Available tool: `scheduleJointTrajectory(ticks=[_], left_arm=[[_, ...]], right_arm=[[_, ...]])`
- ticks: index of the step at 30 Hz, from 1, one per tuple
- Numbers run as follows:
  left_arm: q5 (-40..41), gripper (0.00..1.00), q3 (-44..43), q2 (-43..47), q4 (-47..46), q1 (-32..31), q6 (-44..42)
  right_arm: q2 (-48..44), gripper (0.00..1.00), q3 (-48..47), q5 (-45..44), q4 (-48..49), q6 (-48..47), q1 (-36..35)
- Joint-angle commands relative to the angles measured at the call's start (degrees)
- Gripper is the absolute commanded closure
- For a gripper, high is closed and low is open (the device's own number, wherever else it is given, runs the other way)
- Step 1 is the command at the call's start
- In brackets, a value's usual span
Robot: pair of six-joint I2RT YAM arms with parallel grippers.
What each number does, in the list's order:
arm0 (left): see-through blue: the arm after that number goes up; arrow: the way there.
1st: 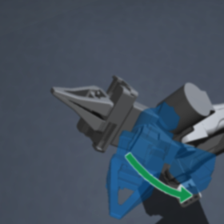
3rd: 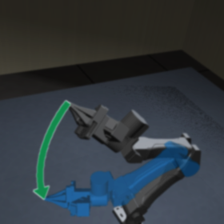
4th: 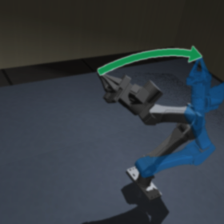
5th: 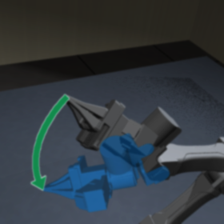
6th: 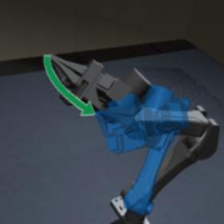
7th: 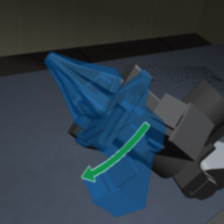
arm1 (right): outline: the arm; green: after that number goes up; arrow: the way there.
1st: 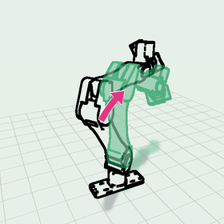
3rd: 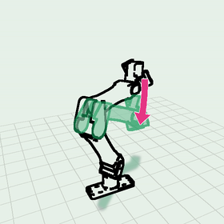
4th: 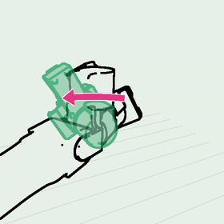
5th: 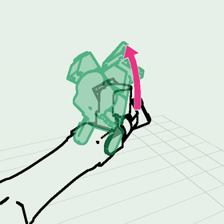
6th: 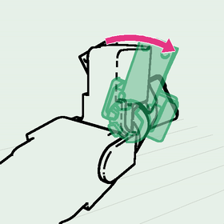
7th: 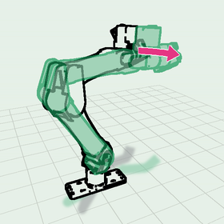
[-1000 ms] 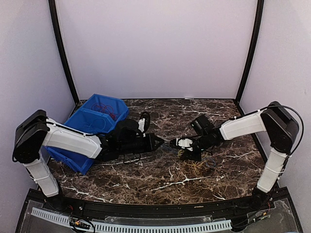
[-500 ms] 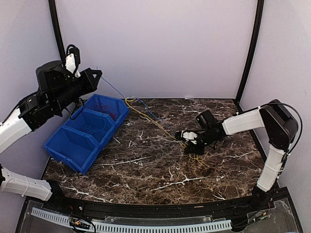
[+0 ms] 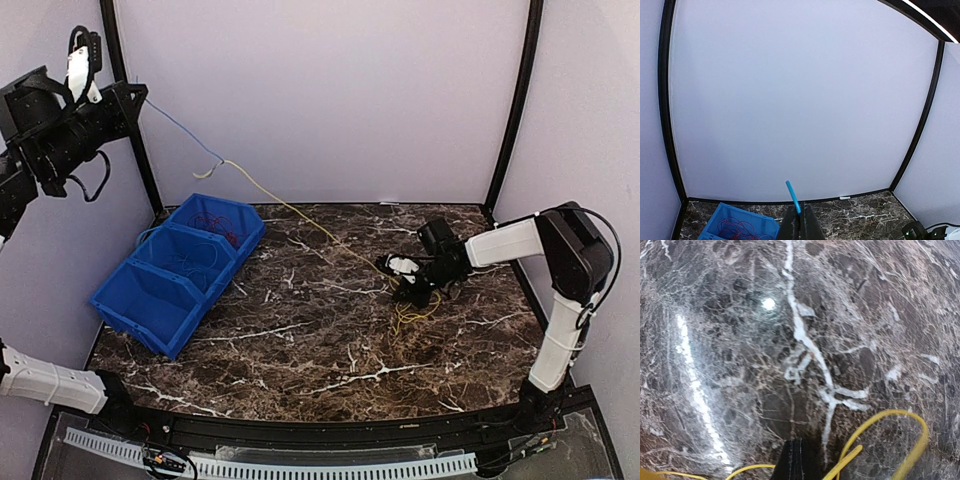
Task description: Untangle the cables
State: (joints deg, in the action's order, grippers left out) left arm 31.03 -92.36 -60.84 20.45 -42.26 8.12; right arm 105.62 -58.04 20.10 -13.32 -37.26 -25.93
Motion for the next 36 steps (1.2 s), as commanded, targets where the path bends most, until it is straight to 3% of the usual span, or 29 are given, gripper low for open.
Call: scheduleJointTrajectory(ticks=[1,5,9,11,13,21,24,30,33,36], left_arm=[[-3.58,1.00,-2.26,-1.70,1.78,0.32,-1.28],[-18.14,1.00,-0.16,-4.39,1.53,0.32,2.68],[-25.69,1.00,7.93,-4.98,-5.18,0.28,7.31],[-26.81,1.00,13.69,-5.21,-8.74,0.30,9.07],[-27.12,1.00,17.35,-5.62,-11.47,0.28,10.08],[-26.35,1.00,26.34,-5.60,-15.45,0.33,10.19],[-23.08,1.00,24.61,-3.88,-10.38,0.30,6.55],[1.35,1.00,13.24,3.41,-1.44,0.48,-11.11],[6.32,1.00,8.23,5.03,0.13,0.59,-17.76],[7.21,1.00,4.69,4.24,3.01,0.64,-17.76]], right_arm=[[2.81,1.00,-0.63,-8.49,-4.64,0.80,3.43],[-0.46,0.85,-0.91,-7.20,-7.78,-0.35,4.94],[-5.98,0.76,-0.18,-9.01,-9.05,-1.45,5.41],[-8.09,0.83,-0.71,-9.16,-10.11,-1.95,6.73],[-9.65,1.00,-1.59,-8.01,-11.89,-2.66,8.49],[-9.12,1.00,0.58,-9.42,-11.35,-4.14,14.91],[-5.19,1.00,0.17,-10.73,-10.54,-3.69,18.81],[-0.43,1.00,-1.51,-10.79,-10.53,-2.33,25.09],[0.44,1.00,-1.71,-10.64,-10.12,-1.43,25.23],[1.04,1.00,-2.54,-8.53,-10.38,-0.42,25.16]])
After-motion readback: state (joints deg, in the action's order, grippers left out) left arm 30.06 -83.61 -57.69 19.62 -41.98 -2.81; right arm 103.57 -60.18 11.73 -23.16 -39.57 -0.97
